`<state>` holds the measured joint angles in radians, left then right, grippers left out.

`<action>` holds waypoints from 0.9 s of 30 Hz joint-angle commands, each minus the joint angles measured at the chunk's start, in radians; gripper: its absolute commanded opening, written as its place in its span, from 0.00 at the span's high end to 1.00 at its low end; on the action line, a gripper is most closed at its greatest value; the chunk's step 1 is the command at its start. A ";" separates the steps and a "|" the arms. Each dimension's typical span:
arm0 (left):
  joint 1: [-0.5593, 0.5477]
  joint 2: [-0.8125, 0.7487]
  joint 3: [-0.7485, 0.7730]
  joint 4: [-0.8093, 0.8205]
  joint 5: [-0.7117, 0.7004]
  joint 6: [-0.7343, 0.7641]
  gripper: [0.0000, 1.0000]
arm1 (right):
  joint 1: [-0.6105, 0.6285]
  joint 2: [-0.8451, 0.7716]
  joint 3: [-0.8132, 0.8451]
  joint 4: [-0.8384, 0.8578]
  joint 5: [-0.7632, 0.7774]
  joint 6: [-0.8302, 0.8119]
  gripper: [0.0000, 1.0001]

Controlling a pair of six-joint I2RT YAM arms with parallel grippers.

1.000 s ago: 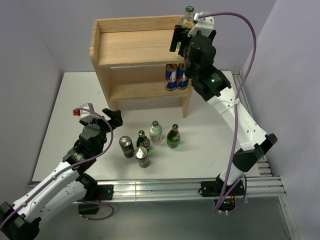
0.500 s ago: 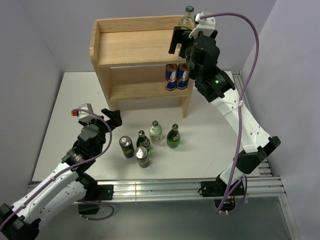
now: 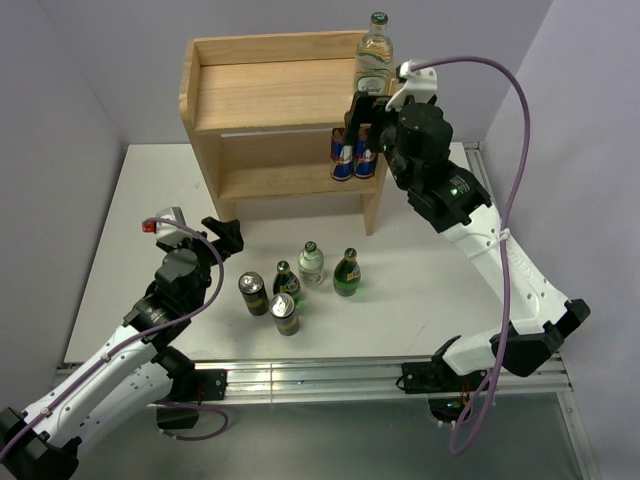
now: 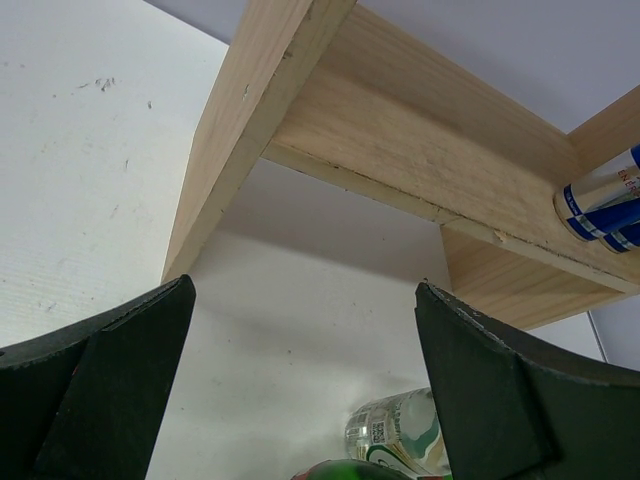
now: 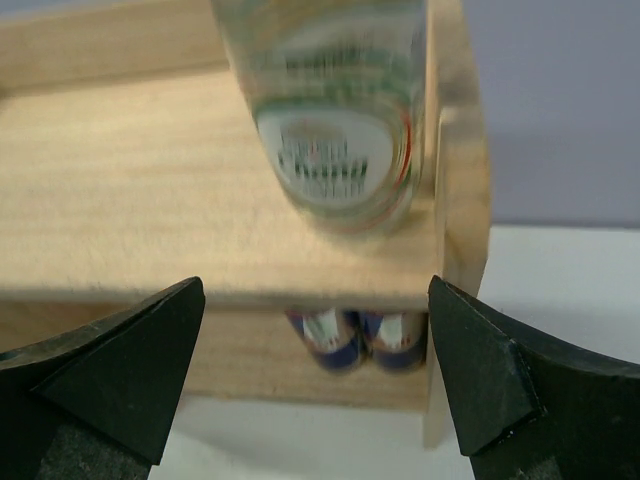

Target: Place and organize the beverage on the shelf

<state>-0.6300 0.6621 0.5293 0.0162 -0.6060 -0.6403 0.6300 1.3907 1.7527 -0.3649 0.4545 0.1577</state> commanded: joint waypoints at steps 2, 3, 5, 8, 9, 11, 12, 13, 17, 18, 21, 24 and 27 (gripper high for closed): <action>-0.004 -0.006 0.014 -0.002 -0.023 0.007 0.01 | 0.028 -0.057 -0.100 -0.080 -0.057 0.063 0.00; -0.004 -0.004 0.015 -0.002 -0.023 0.007 0.01 | 0.036 -0.094 -0.145 -0.080 -0.059 0.080 0.00; -0.004 -0.001 0.015 -0.002 -0.023 0.007 0.01 | 0.068 -0.139 -0.200 -0.077 -0.053 0.106 0.00; -0.004 0.004 0.017 -0.001 -0.021 0.008 0.01 | 0.143 -0.240 -0.358 -0.051 -0.033 0.155 0.00; -0.004 0.004 0.017 -0.004 -0.020 0.005 0.01 | 0.170 -0.281 -0.436 -0.048 0.008 0.179 0.00; -0.005 0.004 0.015 -0.001 -0.017 0.007 0.01 | 0.253 -0.318 -0.507 -0.058 0.056 0.209 0.00; -0.004 0.001 0.015 0.001 -0.015 0.005 0.01 | 0.278 -0.349 -0.568 -0.068 0.097 0.251 0.00; -0.004 0.004 0.015 0.001 -0.012 0.007 0.01 | 0.298 -0.364 -0.599 -0.075 0.104 0.275 0.00; -0.004 0.005 0.017 0.004 -0.009 0.008 0.01 | 0.367 -0.449 -0.815 -0.083 0.099 0.402 0.00; -0.004 0.005 0.017 0.004 -0.009 0.008 0.01 | 0.382 -0.458 -0.852 -0.078 0.095 0.452 0.00; -0.004 0.004 0.017 0.002 -0.009 0.008 0.01 | 0.404 -0.476 -0.962 -0.071 0.084 0.537 0.00; -0.005 0.005 0.015 0.002 -0.011 0.010 0.01 | 0.418 -0.487 -1.041 -0.043 0.078 0.588 0.00; -0.005 0.008 0.015 0.005 -0.011 0.011 0.01 | 0.427 -0.478 -1.082 -0.016 0.061 0.609 0.00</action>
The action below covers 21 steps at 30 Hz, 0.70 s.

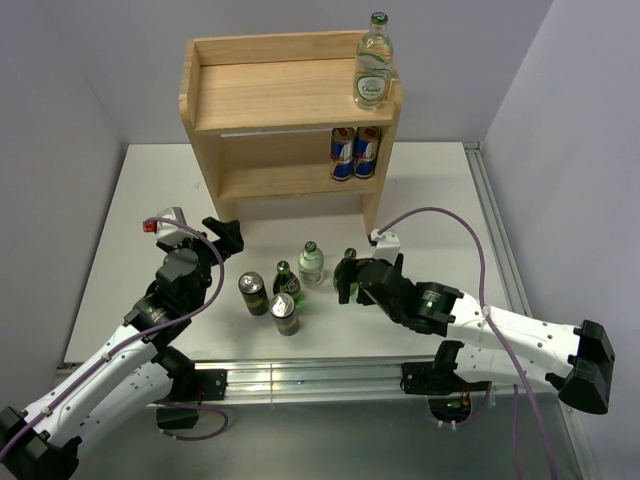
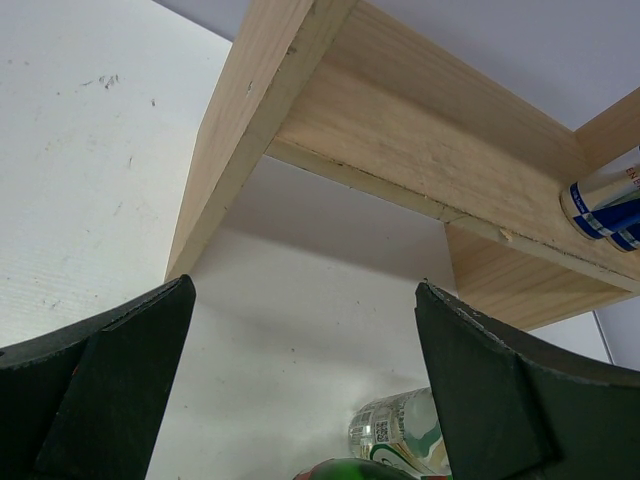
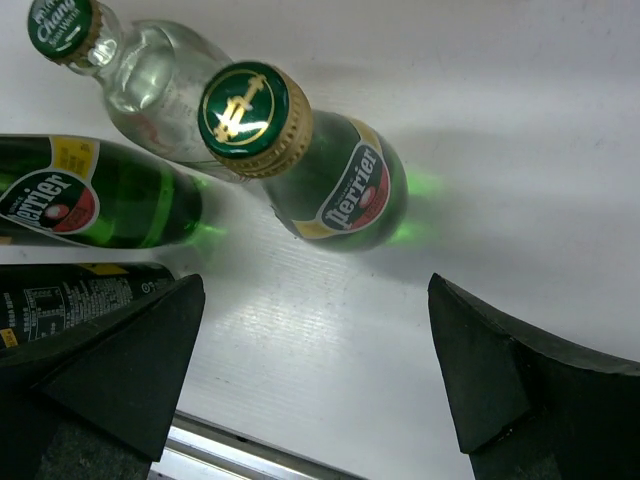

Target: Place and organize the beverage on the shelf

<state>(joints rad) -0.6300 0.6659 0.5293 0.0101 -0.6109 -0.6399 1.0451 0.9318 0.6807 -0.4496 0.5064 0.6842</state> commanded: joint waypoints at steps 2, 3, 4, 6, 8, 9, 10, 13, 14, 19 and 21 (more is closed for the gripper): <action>-0.005 0.008 0.015 0.013 -0.006 0.009 0.01 | 0.013 -0.001 -0.033 0.089 0.003 0.086 0.00; -0.004 0.012 0.015 0.016 -0.006 0.009 0.01 | 0.013 0.008 -0.043 0.100 0.003 0.089 0.00; -0.004 0.014 0.015 0.017 -0.004 0.009 0.01 | 0.013 0.024 -0.067 0.135 0.001 0.089 0.00; -0.004 0.021 0.015 0.021 0.000 0.008 0.01 | 0.015 0.047 -0.089 0.175 0.004 0.090 0.00; -0.004 0.029 0.017 0.024 0.002 0.009 0.01 | 0.013 0.090 -0.116 0.236 0.007 0.089 0.00; -0.004 0.031 0.017 0.022 0.002 0.009 0.01 | 0.013 0.107 -0.122 0.255 0.015 0.089 0.00; -0.004 0.032 0.018 0.022 0.000 0.009 0.01 | 0.013 0.145 -0.133 0.297 0.020 0.086 0.00; -0.004 0.031 0.018 0.022 -0.003 0.011 0.01 | 0.010 0.241 -0.112 0.328 0.056 0.068 0.00; -0.005 0.029 0.017 0.019 -0.004 0.011 0.01 | 0.010 0.263 -0.103 0.333 0.069 0.058 0.00; -0.005 0.024 0.012 0.022 -0.006 0.013 0.01 | 0.009 0.341 -0.084 0.397 0.127 0.037 0.00; -0.004 0.027 0.012 0.022 -0.004 0.013 0.01 | 0.003 0.352 -0.084 0.404 0.155 0.049 0.00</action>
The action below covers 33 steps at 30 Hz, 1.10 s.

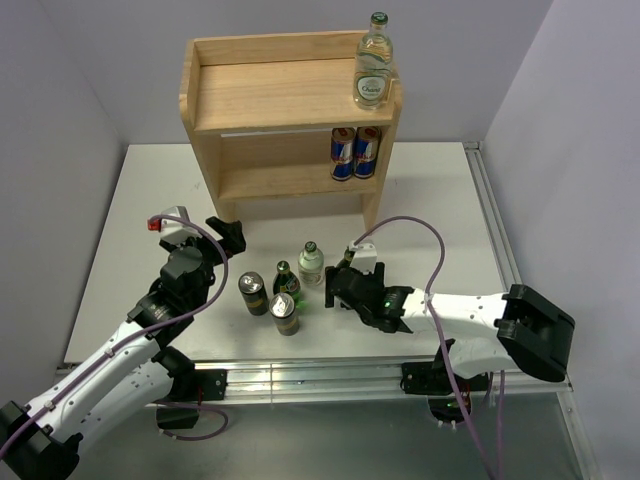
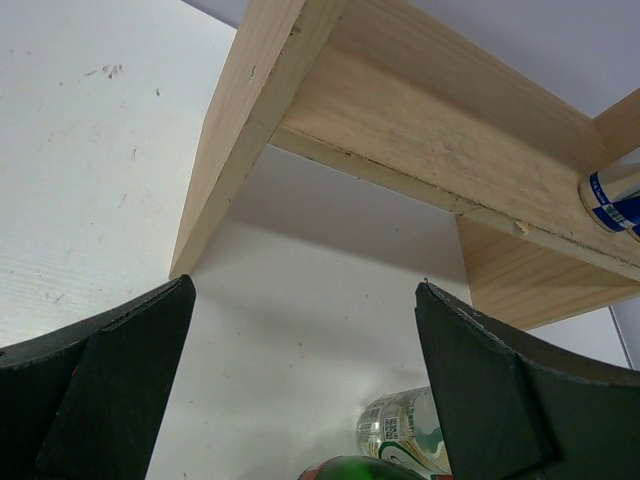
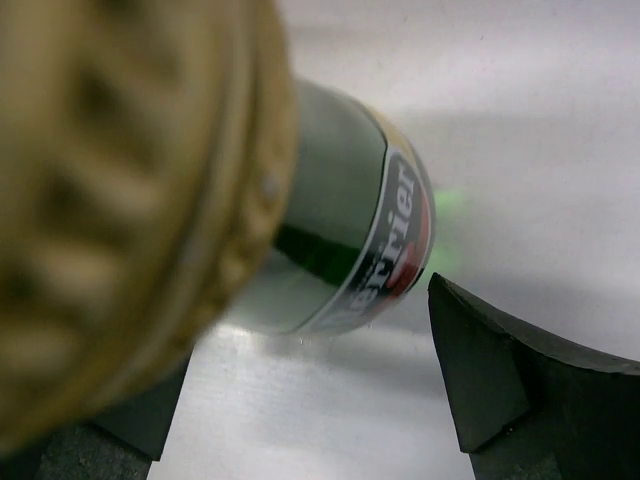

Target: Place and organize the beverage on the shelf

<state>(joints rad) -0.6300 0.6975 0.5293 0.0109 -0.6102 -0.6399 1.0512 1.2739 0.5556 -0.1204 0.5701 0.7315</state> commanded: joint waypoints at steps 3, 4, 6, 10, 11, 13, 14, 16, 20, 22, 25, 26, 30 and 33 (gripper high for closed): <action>-0.004 0.003 0.011 0.027 -0.003 0.011 0.01 | -0.011 0.021 0.020 0.117 0.119 0.005 0.00; -0.004 0.005 0.009 0.031 0.000 0.011 0.01 | -0.016 0.027 0.011 0.152 0.123 0.003 0.00; -0.004 0.014 0.009 0.035 0.004 0.009 0.01 | -0.019 0.036 0.004 0.174 0.152 0.003 0.00; -0.004 0.031 0.011 0.040 0.009 0.008 0.01 | -0.023 0.070 -0.017 0.251 0.195 0.003 0.00; -0.004 0.036 0.011 0.040 0.009 0.006 0.01 | -0.026 0.080 -0.019 0.263 0.206 0.000 0.01; -0.004 0.037 0.011 0.043 0.007 0.006 0.01 | -0.030 0.105 -0.020 0.284 0.218 0.003 0.02; -0.005 0.037 0.009 0.043 0.007 0.008 0.01 | -0.031 0.114 -0.020 0.291 0.224 0.002 0.04; -0.004 0.039 0.009 0.044 0.007 0.008 0.01 | -0.034 0.133 -0.026 0.304 0.243 0.008 0.10; -0.004 0.046 0.008 0.049 0.007 0.006 0.01 | -0.034 0.148 -0.036 0.324 0.260 0.009 0.31; -0.005 0.053 0.011 0.049 0.007 0.005 0.01 | -0.034 0.157 -0.036 0.326 0.263 0.003 0.68; -0.005 0.056 0.011 0.050 0.010 0.005 0.01 | -0.036 0.171 -0.026 0.311 0.263 0.009 0.82; -0.005 0.054 0.011 0.052 0.009 0.005 0.01 | -0.034 0.173 -0.022 0.303 0.261 0.009 0.91; -0.004 0.051 0.011 0.050 0.007 0.006 0.01 | -0.034 0.136 0.018 0.233 0.258 0.022 1.00; -0.004 0.051 0.012 0.049 0.006 0.006 0.01 | -0.022 0.061 0.056 0.128 0.284 0.028 1.00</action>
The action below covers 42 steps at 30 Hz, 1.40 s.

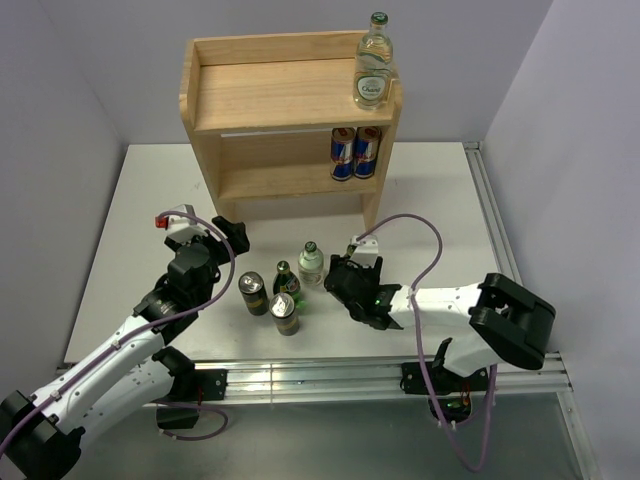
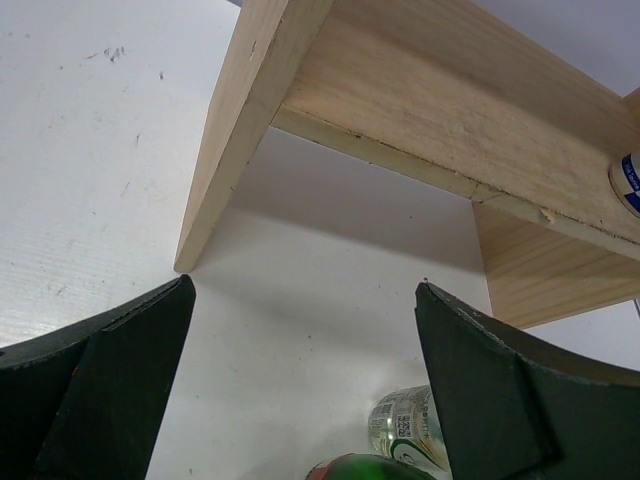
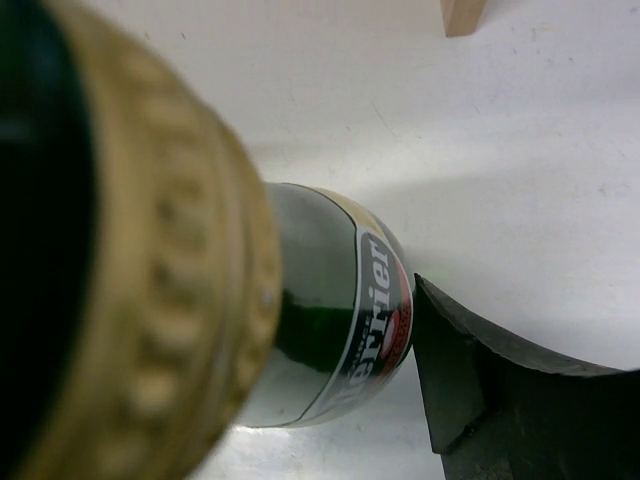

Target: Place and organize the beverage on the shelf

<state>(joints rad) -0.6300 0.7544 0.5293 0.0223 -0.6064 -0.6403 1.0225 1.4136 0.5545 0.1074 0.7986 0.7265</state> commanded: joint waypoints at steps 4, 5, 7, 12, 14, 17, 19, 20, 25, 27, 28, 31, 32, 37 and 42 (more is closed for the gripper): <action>-0.004 -0.010 0.012 0.034 0.005 0.007 0.01 | 0.028 -0.191 0.139 -0.238 0.082 0.002 1.00; -0.004 -0.012 0.014 0.034 0.007 0.007 0.01 | 0.034 -0.212 0.159 -0.253 0.080 -0.016 1.00; -0.004 -0.018 0.015 0.033 0.005 0.008 0.01 | 0.039 -0.258 0.231 -0.301 0.074 -0.070 1.00; -0.004 -0.024 0.015 0.030 0.000 0.011 0.01 | 0.042 -0.288 0.445 -0.334 0.001 -0.238 1.00; -0.004 -0.023 0.015 0.028 -0.001 0.013 0.01 | 0.041 -0.269 0.522 -0.342 -0.042 -0.278 1.00; -0.004 -0.013 0.021 0.019 -0.013 0.014 0.01 | 0.041 -0.194 0.733 -0.351 -0.096 -0.366 1.00; -0.004 -0.010 0.021 0.021 -0.016 0.013 0.01 | 0.041 -0.151 0.833 -0.371 -0.130 -0.426 1.00; -0.005 -0.009 0.018 0.025 -0.013 0.013 0.01 | 0.041 -0.106 0.940 -0.377 -0.137 -0.447 1.00; -0.004 0.005 0.020 0.030 -0.010 0.005 0.01 | 0.042 0.077 1.316 -0.475 -0.182 -0.576 1.00; -0.004 0.003 0.018 0.031 -0.004 0.005 0.01 | 0.041 0.178 1.508 -0.523 -0.191 -0.617 1.00; -0.004 -0.001 0.018 0.036 -0.003 0.007 0.01 | 0.042 0.212 1.571 -0.540 -0.197 -0.630 1.00; -0.004 -0.009 0.018 0.034 -0.003 0.008 0.01 | 0.041 0.371 1.871 -0.607 -0.217 -0.662 1.00; -0.004 -0.010 0.018 0.031 -0.004 0.007 0.01 | 0.042 0.393 1.913 -0.617 -0.225 -0.674 1.00; -0.004 -0.026 0.011 0.030 0.005 0.002 0.01 | 0.041 0.412 1.915 -0.522 -0.252 -0.697 1.00; -0.004 -0.036 0.011 0.030 0.008 0.001 0.01 | 0.033 0.482 1.976 -0.486 -0.266 -0.716 1.00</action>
<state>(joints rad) -0.6300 0.7341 0.5293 0.0223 -0.6064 -0.6403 1.0576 1.8774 2.4283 -0.5629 0.5522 0.0521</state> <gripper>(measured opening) 0.994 0.778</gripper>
